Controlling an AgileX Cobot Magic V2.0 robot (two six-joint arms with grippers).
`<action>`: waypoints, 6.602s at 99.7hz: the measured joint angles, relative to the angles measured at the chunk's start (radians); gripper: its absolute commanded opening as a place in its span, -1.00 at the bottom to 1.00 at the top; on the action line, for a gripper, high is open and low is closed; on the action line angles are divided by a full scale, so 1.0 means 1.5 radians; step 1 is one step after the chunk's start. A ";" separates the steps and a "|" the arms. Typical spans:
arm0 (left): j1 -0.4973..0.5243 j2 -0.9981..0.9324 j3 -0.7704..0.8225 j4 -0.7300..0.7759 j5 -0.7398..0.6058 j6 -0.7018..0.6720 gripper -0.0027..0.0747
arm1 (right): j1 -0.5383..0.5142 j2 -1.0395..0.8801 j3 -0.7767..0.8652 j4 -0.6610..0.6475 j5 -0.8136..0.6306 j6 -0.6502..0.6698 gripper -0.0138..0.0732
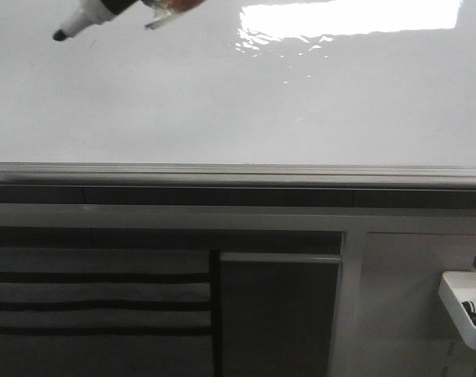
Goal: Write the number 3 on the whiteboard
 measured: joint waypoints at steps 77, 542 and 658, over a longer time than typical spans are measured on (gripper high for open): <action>0.233 -0.275 0.323 0.001 -0.182 -0.236 0.08 | -0.196 -0.253 0.312 -0.165 -0.238 0.358 -0.65; 0.270 0.154 0.233 -0.446 -0.577 0.043 -0.88 | -0.230 -0.187 0.156 -0.117 -0.115 0.250 0.01; 0.293 -0.071 0.239 -0.299 -0.476 0.030 -0.06 | -0.231 -0.307 0.176 -0.322 -0.029 0.496 -0.14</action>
